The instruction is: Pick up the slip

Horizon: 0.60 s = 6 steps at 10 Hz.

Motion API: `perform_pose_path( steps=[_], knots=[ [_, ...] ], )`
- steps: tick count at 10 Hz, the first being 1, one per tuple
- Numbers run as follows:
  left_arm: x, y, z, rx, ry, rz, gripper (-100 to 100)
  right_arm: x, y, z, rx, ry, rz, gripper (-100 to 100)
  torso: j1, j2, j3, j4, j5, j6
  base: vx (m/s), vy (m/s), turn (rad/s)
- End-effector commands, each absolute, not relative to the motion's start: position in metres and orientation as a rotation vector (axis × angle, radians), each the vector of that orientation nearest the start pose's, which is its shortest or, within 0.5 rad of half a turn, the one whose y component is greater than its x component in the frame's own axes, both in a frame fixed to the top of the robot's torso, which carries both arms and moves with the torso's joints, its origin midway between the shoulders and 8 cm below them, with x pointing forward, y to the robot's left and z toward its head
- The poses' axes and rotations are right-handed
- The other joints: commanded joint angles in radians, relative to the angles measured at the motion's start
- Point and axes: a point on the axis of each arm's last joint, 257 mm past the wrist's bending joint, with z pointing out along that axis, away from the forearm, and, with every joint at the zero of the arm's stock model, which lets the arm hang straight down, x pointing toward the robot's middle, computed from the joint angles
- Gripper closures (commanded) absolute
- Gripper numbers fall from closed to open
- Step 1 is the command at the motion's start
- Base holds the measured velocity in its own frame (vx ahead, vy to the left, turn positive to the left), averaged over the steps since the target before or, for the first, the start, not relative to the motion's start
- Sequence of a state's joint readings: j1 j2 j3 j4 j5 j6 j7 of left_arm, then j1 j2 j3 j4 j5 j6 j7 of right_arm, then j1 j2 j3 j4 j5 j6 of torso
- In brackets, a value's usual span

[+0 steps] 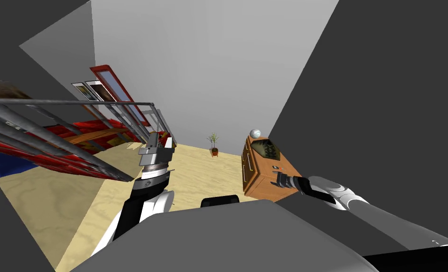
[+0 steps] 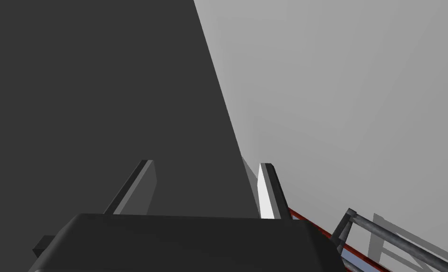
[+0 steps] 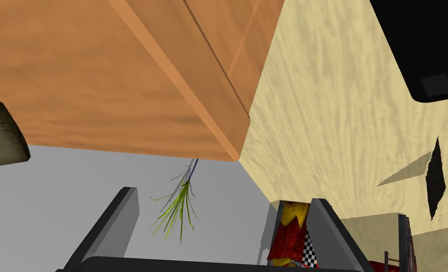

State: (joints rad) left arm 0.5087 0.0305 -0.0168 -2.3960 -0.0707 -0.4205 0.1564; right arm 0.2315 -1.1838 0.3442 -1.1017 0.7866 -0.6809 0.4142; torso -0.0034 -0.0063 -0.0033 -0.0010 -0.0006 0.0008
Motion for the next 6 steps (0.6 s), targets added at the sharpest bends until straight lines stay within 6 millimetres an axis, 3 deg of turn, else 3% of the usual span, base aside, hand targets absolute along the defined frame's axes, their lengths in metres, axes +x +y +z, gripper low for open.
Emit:
perform_pose_path(
  steps=[1,2,3,6],
  knots=[
    [0.335,0.261,0.057,-0.633,0.620,-1.421,0,0.259,-0.561,-0.404,-1.081,2.343,-0.040,-100,0.000,0.000,0.000,0.000,0.000,0.000,0.141,-0.040,0.205],
    [0.335,0.261,0.057,-0.633,0.620,-1.421,0,0.238,-0.584,-0.406,-1.123,2.396,-0.071,-100,-0.001,-0.003,-0.002,-0.001,0.000,-0.001,0.177,-0.050,0.185],
    [0.335,0.261,0.057,-0.633,0.620,-1.421,0,0.238,-0.584,-0.406,-1.123,2.396,-0.071,-100,-0.001,-0.005,-0.003,-0.001,-0.001,0.000,0.141,-0.035,0.033],
    [0.335,0.261,0.057,-0.633,0.620,-1.421,0,0.173,-0.634,-0.410,-1.223,2.542,-0.111,-100,-0.001,-0.006,-0.003,-0.001,0.000,0.000,0.180,-0.040,0.119]
  ],
)
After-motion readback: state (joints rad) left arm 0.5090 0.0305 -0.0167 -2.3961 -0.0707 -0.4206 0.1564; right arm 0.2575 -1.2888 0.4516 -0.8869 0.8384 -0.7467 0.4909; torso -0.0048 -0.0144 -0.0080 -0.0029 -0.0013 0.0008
